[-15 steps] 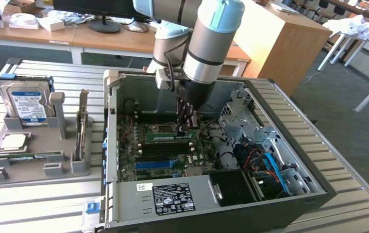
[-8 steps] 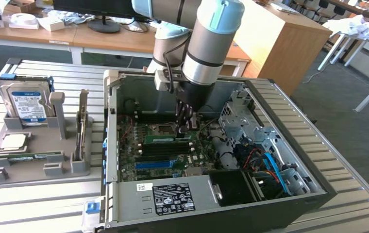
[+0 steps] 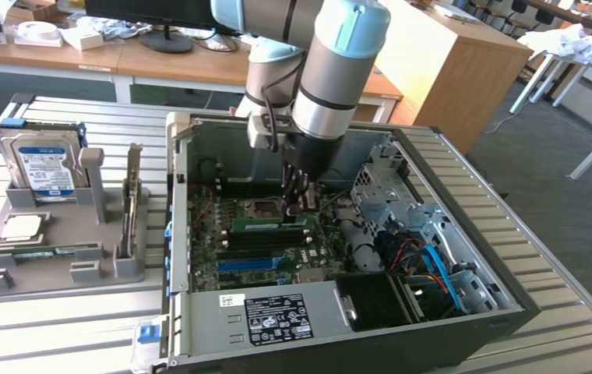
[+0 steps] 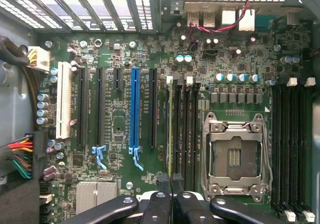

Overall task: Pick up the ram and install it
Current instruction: 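Insert the ram into the slot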

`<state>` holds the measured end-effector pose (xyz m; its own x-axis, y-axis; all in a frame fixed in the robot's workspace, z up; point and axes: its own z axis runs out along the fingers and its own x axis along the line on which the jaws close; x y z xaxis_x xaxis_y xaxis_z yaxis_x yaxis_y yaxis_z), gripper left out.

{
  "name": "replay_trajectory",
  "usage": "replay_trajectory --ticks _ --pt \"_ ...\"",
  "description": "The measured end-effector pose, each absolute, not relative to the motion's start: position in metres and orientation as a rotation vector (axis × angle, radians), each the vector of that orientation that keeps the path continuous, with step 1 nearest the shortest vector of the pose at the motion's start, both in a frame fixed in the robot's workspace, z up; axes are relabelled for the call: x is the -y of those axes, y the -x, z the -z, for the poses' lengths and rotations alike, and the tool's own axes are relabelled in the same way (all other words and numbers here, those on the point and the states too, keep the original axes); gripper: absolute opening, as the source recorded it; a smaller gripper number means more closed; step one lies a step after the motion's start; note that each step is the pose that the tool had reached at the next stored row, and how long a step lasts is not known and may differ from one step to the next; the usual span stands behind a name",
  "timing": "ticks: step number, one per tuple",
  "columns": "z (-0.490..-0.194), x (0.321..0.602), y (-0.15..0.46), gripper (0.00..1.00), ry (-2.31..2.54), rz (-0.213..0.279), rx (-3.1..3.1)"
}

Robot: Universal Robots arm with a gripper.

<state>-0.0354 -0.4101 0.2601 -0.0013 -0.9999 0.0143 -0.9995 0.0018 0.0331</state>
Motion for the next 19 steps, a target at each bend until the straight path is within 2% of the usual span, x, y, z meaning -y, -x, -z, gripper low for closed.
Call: replay_trajectory --ticks 19 --pt "-0.2507 0.4119 0.0355 0.11 -2.197 0.019 2.2"
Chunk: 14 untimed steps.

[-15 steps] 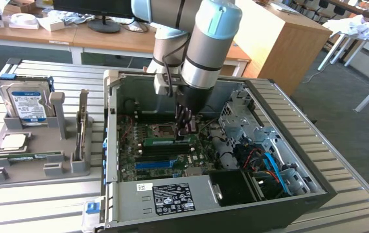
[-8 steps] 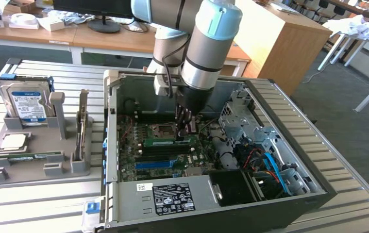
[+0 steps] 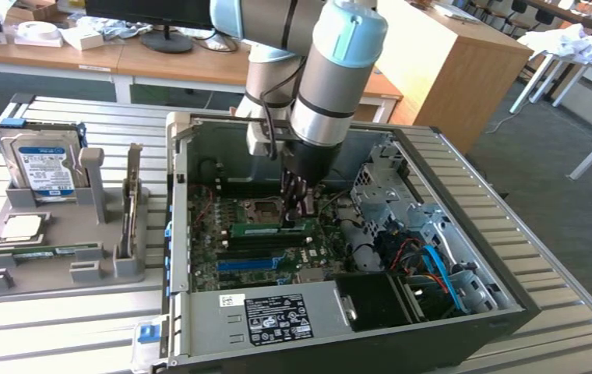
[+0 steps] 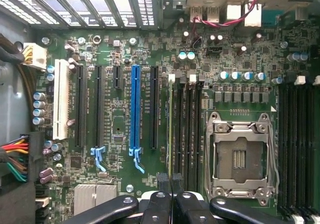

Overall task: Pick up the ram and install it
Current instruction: 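Insert the ram into the slot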

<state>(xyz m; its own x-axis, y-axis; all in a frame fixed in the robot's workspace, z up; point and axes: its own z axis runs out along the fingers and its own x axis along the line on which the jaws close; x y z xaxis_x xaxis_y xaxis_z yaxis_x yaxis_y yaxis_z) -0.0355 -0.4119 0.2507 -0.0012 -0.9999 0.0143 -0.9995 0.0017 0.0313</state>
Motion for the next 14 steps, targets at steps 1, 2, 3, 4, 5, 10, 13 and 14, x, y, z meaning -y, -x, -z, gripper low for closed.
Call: replay_trajectory --ticks 1,2,3,4,5,10,13,14 --pt "-0.2495 0.4119 0.0355 0.11 -2.197 0.019 2.2" --pt "-0.2485 0.4119 0.0355 0.11 -2.197 0.019 2.2" --pt "-0.248 0.412 0.0355 0.11 -2.197 0.019 2.2" --pt "-0.2479 0.412 0.0355 0.11 -2.197 0.019 2.2" --pt "-0.2479 0.412 0.0355 0.11 -2.197 0.019 2.2" --pt "-0.2472 0.4119 0.0353 0.11 -2.197 0.019 2.201" --pt "-0.2449 0.4119 0.0353 0.11 -2.197 0.019 2.2" --pt "-0.2441 0.4119 0.0353 0.11 -2.197 0.019 2.2"
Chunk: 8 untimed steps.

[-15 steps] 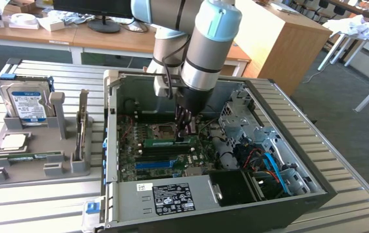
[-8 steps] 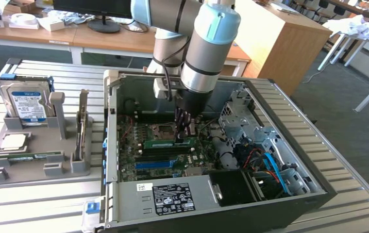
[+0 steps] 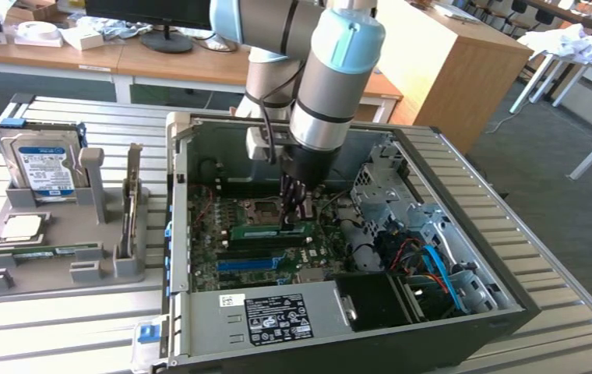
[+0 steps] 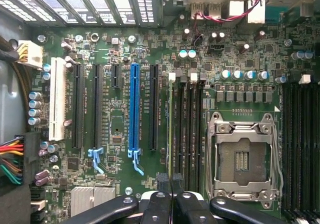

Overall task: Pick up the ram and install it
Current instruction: 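Insert the ram into the slot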

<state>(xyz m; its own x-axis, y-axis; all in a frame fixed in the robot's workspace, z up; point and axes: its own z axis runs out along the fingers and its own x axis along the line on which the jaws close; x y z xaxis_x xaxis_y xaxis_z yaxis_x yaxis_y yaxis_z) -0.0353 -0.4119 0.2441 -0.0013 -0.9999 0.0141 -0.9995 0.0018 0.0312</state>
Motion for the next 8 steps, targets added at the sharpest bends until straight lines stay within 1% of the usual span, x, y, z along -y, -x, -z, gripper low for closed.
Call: replay_trajectory --ticks 8 --pt "-0.2417 0.4106 0.0354 0.11 -2.196 0.019 2.202"
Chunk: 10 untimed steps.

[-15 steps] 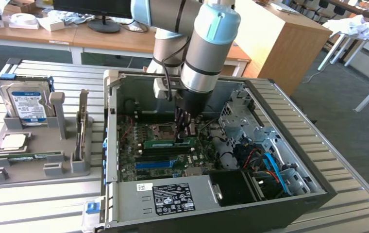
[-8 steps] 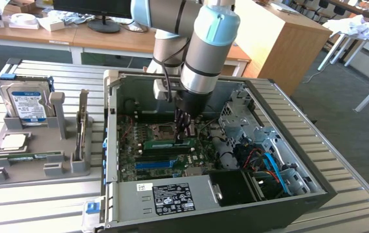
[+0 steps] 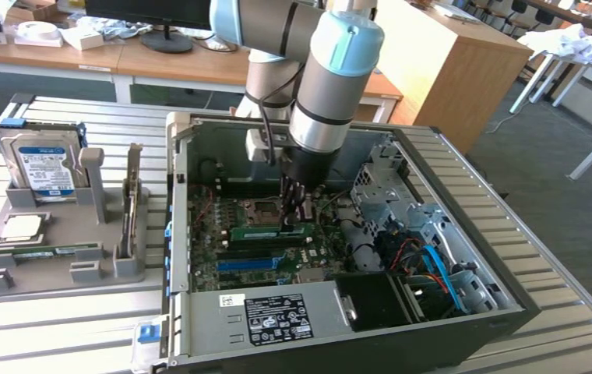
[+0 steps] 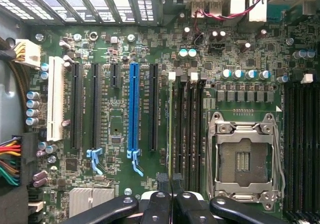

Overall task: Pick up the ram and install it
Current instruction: 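Insert the ram into the slot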

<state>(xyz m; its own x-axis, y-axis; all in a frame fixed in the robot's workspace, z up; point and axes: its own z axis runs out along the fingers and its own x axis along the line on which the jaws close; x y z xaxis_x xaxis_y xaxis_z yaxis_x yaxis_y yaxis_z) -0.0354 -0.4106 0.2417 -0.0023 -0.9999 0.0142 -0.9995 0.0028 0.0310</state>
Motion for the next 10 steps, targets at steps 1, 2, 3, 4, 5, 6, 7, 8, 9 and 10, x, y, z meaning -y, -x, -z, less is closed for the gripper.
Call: replay_trajectory --ticks 1,2,3,4,5,6,7,8,9,10 --pt "-0.2415 0.4097 0.0353 0.11 -2.195 0.019 2.202" --pt "-0.2414 0.4092 0.0353 0.11 -2.195 0.019 2.203" --pt "-0.2413 0.4091 0.0353 0.11 -2.194 0.019 2.203" --pt "-0.2413 0.4091 0.0353 0.11 -2.192 0.018 2.205" --pt "-0.2412 0.4091 0.0353 0.11 -2.19 0.018 2.207" --pt "-0.241 0.4091 0.0353 0.11 -2.189 0.019 2.208" --pt "-0.2407 0.4091 0.0353 0.11 -2.189 0.019 2.209" --pt "-0.2404 0.4091 0.0353 0.11 -2.188 0.019 2.21" --pt "-0.2401 0.409 0.0353 0.11 -2.187 0.019 2.21" --pt "-0.2398 0.409 0.0354 0.11 -2.186 0.019 2.211"
